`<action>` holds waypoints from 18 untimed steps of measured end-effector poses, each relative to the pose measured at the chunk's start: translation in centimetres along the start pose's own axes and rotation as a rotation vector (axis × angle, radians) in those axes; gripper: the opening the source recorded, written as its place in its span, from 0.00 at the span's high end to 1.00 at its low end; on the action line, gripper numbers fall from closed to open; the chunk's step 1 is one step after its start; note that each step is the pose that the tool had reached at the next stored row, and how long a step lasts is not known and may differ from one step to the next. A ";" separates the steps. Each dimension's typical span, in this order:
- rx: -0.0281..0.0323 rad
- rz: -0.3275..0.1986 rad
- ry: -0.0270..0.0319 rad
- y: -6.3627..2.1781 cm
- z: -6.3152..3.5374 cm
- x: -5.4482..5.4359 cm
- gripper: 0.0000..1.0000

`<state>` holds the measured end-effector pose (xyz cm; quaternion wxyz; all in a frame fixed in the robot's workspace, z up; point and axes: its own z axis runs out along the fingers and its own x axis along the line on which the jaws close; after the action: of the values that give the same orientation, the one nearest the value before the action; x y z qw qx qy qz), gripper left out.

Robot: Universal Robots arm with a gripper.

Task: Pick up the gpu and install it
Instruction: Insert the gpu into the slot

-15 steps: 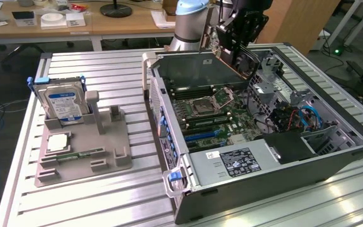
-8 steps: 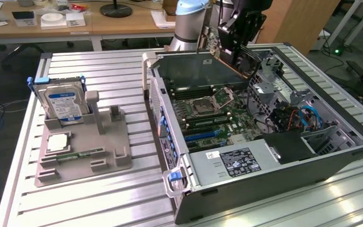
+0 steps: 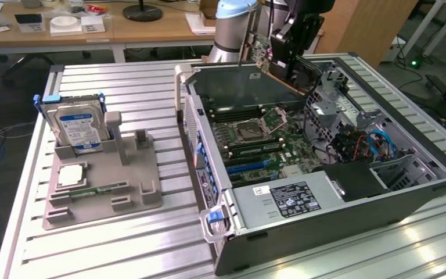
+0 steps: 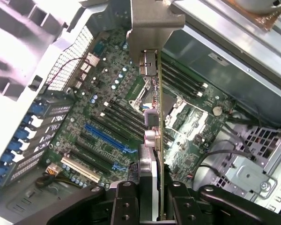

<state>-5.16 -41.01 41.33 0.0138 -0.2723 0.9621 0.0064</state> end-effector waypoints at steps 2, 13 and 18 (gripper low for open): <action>-0.0011 -0.024 0.0000 0.00 0.00 0.0 0.72; -0.0067 -0.159 -0.0003 0.00 0.00 0.0 0.72; -0.0094 -0.223 -0.0005 0.00 0.00 0.0 0.72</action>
<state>-5.16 -41.01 41.34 0.0134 -0.3777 0.9258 0.0094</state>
